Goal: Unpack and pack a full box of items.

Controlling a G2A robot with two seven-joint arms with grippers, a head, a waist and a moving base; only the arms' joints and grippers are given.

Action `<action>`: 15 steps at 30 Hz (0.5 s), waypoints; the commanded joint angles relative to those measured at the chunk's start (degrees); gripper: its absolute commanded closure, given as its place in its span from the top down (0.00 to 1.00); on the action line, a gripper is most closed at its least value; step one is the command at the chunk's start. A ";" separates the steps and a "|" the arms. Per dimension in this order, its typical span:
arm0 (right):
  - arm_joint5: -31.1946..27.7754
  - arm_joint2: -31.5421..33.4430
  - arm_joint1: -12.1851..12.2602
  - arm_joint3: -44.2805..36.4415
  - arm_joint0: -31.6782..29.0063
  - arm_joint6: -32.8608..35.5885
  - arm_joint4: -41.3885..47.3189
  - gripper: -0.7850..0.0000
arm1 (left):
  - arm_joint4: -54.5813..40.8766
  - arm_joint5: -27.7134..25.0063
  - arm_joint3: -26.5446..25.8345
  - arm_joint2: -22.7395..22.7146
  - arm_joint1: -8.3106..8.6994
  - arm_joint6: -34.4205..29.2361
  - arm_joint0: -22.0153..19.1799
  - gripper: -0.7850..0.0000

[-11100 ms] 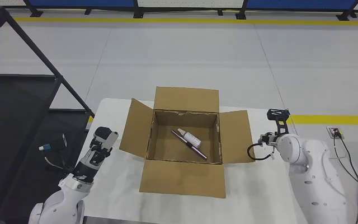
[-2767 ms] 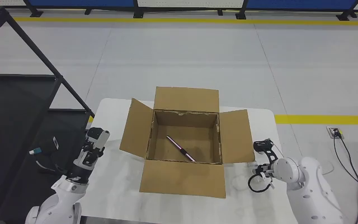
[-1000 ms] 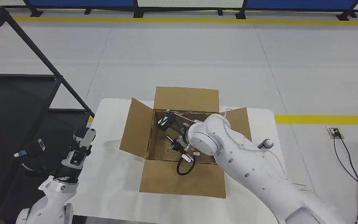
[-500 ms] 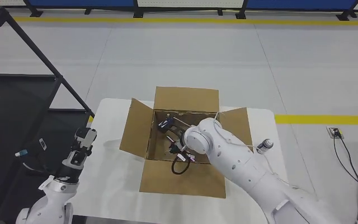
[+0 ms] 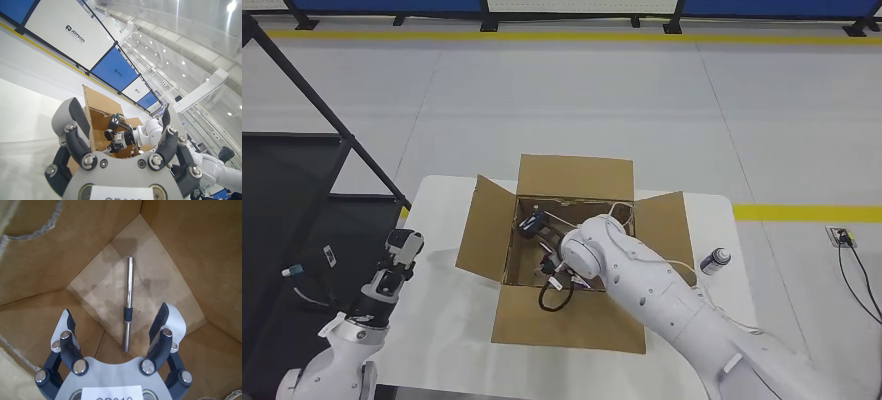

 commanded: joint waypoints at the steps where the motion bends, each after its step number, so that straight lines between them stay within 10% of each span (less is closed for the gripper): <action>1: -0.72 -0.71 -1.23 3.37 0.86 -0.01 0.41 1.00 | -0.41 -0.24 0.22 -0.02 0.14 -0.62 -0.20 1.00; 15: -7.84 -1.27 -8.15 25.32 3.68 -4.74 5.64 0.98 | -2.36 0.02 0.77 0.21 0.87 -1.90 -1.68 1.00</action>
